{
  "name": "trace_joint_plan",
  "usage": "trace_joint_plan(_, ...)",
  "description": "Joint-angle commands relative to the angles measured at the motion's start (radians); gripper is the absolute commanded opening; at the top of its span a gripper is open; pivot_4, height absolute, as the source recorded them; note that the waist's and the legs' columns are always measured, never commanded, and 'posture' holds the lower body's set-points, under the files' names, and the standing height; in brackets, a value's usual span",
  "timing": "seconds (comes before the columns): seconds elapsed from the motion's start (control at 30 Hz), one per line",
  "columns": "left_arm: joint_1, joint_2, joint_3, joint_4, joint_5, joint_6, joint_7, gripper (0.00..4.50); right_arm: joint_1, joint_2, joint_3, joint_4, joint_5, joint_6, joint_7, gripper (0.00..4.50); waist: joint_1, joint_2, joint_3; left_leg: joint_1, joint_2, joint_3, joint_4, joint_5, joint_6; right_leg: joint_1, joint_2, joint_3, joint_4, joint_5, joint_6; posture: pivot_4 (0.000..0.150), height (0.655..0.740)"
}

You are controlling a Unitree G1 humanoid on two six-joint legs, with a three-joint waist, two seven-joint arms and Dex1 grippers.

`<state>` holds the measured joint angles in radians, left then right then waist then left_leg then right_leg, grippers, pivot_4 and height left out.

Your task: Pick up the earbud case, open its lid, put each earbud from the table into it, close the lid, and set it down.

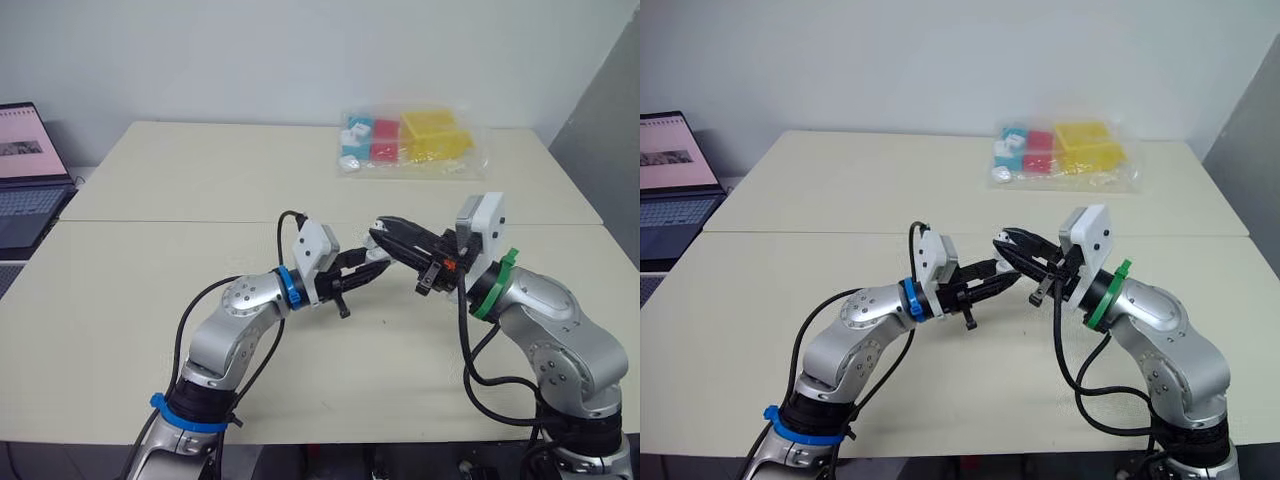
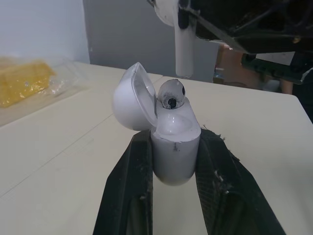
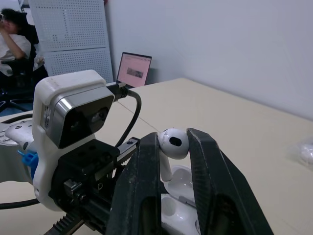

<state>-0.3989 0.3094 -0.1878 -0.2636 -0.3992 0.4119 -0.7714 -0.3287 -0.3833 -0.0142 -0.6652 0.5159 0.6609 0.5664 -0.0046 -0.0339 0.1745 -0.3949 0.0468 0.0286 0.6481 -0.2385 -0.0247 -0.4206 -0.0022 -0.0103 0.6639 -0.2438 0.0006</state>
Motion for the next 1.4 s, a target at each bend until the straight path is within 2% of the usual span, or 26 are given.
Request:
trace_joint_plan(0.03, -0.019, 0.000, 0.019, -0.027, -0.023, 0.001, -0.002, 0.79, 0.014, -0.004, 0.017, 0.012, -0.041, -0.088, 0.001, 0.44, 0.000, 0.000, 0.000, 0.000, 0.000, 0.000, 0.000, 0.000, 0.000, 0.000, 0.000, 0.000, 0.000, 0.000, 0.000, 0.150, 0.7400)
trace_joint_plan(0.77, -0.043, 0.006, 0.031, -0.012, -0.031, 0.000, -0.010, 0.79, 0.096, -0.024, 0.081, 0.093, -0.109, -0.232, 0.030, 0.44, 0.001, 0.000, 0.000, 0.000, 0.000, 0.000, 0.000, 0.000, 0.000, 0.000, 0.000, 0.000, -0.001, 0.000, 0.000, 0.150, 0.7400)
trace_joint_plan(1.4, -0.045, -0.003, 0.040, -0.018, -0.038, 0.005, -0.002, 0.79, 0.129, -0.011, 0.103, 0.083, -0.087, -0.199, 0.001, 0.44, 0.001, 0.000, 0.000, 0.000, 0.000, 0.000, -0.001, 0.000, 0.000, 0.000, 0.000, 0.000, -0.001, 0.000, 0.000, 0.150, 0.7400)
